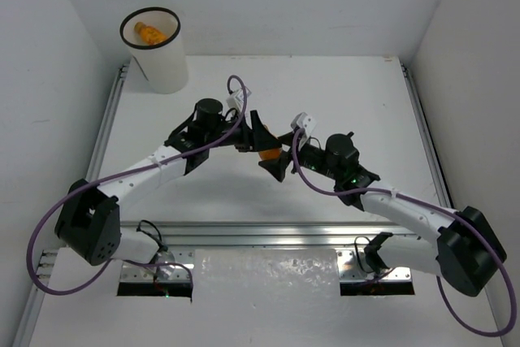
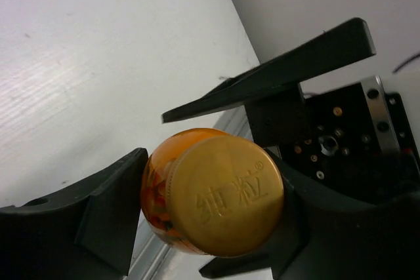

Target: Put the plastic bottles in the bin

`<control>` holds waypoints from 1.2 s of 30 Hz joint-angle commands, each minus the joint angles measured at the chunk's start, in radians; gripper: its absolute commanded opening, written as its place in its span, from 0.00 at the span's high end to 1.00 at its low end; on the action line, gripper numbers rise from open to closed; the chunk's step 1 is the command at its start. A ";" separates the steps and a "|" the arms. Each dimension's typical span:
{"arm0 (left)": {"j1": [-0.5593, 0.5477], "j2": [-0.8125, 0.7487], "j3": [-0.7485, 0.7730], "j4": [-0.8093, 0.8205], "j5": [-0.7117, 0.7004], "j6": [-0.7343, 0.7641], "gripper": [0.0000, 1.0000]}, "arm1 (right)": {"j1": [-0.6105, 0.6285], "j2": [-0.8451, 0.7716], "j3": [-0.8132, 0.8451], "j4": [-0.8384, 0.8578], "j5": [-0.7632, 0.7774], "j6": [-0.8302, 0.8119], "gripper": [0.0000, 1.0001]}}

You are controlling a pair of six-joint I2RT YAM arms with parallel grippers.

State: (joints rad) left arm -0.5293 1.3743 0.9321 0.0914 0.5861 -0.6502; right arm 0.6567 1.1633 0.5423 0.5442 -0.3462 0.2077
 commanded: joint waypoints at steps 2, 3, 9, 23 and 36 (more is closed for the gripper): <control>0.012 -0.055 0.111 -0.037 -0.203 0.020 1.00 | -0.012 -0.028 0.042 -0.048 0.212 0.030 0.01; 0.018 -0.067 0.144 -0.152 -0.274 0.029 1.00 | -0.019 -0.018 0.082 -0.167 0.280 0.050 0.01; 0.270 -0.009 0.453 -0.383 -0.704 0.061 1.00 | -0.085 0.013 0.145 -0.561 0.632 0.283 0.01; 0.738 0.910 1.631 -0.426 -0.600 0.092 0.41 | -0.080 -0.082 0.010 -0.536 0.303 0.449 0.01; 0.724 0.633 1.473 -0.334 -0.652 0.250 0.00 | -0.080 -0.120 0.088 -0.681 0.314 0.346 0.01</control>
State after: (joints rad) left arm 0.2039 2.2379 2.4226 -0.3058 -0.0090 -0.4767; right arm 0.5720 1.0481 0.5835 -0.1177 -0.0284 0.5888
